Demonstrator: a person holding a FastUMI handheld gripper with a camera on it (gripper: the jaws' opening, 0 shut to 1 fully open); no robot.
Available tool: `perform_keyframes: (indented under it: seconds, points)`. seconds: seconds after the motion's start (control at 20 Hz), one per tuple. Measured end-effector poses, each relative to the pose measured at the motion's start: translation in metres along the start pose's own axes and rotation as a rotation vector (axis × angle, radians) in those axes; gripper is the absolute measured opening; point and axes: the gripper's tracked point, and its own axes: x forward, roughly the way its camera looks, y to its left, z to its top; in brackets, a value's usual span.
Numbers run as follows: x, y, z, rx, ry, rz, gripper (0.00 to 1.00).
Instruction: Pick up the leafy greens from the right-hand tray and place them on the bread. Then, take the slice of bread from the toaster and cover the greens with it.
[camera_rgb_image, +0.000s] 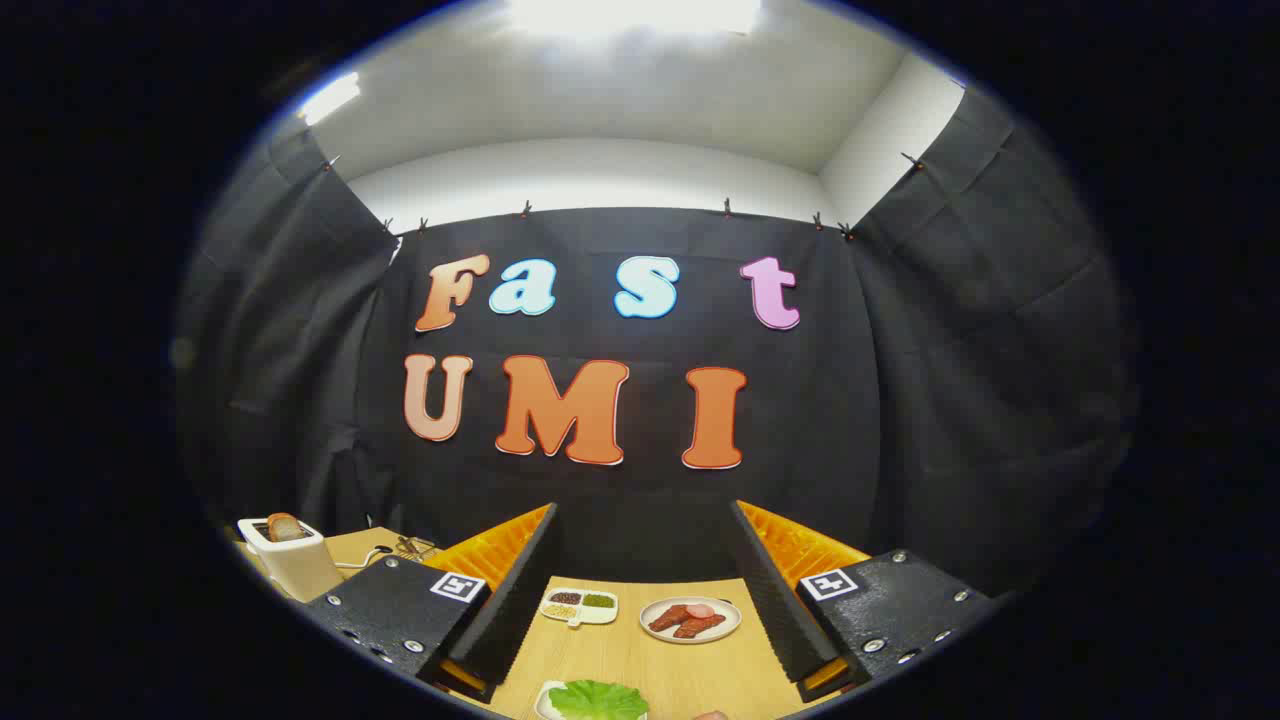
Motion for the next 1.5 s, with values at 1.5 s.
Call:
perform_keyframes:
  seconds: [1.5]
  points:
    - [-0.014,0.059,-0.018,0.021,0.147,0.127,0.99]
